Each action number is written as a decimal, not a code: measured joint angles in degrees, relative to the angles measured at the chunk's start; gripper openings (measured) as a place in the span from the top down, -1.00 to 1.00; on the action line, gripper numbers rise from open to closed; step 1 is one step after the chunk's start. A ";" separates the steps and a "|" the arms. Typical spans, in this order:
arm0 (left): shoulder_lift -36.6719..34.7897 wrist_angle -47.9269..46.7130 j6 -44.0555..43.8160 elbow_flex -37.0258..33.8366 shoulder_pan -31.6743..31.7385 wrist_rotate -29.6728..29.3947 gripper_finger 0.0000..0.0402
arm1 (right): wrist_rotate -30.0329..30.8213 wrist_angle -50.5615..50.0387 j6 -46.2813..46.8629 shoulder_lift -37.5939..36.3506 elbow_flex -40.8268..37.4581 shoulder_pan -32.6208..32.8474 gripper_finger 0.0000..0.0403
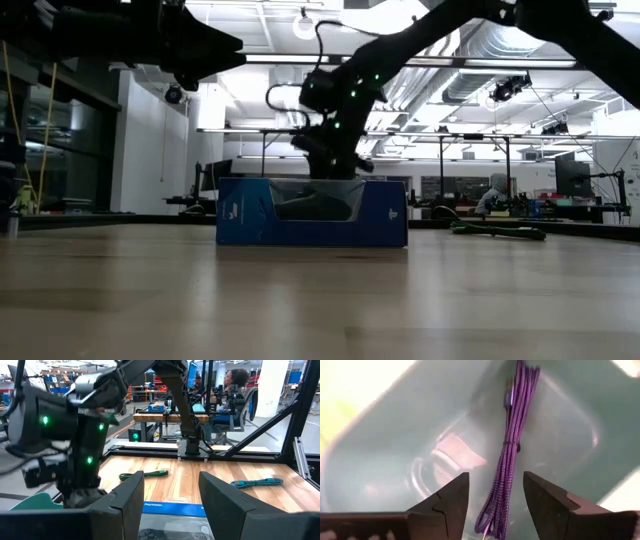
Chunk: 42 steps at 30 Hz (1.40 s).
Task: Pick and place USB-C Cables
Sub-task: Put the green charger cable into the light blue bin
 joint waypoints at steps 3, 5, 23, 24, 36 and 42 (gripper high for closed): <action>0.00 -0.11 0.00 0.00 -0.02 0.00 0.15 | 0.12 -1.33 -1.86 -2.32 0.00 0.02 0.12; 0.00 -0.34 0.00 0.00 -0.02 0.00 0.15 | 0.46 -2.77 -2.44 -4.03 0.01 0.04 0.12; 0.02 -0.37 0.20 0.00 -0.01 -0.01 0.15 | 8.07 1.63 -4.71 -35.69 -32.86 3.08 0.12; 0.02 -0.37 0.20 0.00 -0.01 0.00 0.15 | 8.10 3.68 -4.47 -38.89 -36.30 3.09 0.12; 0.02 -0.34 0.22 0.00 0.00 -0.20 0.15 | -5.17 43.79 -1.51 -71.07 -70.33 3.15 0.12; 0.02 -0.33 0.22 0.00 0.00 -0.20 0.15 | -17.34 66.03 -2.09 -74.44 -78.77 5.84 0.12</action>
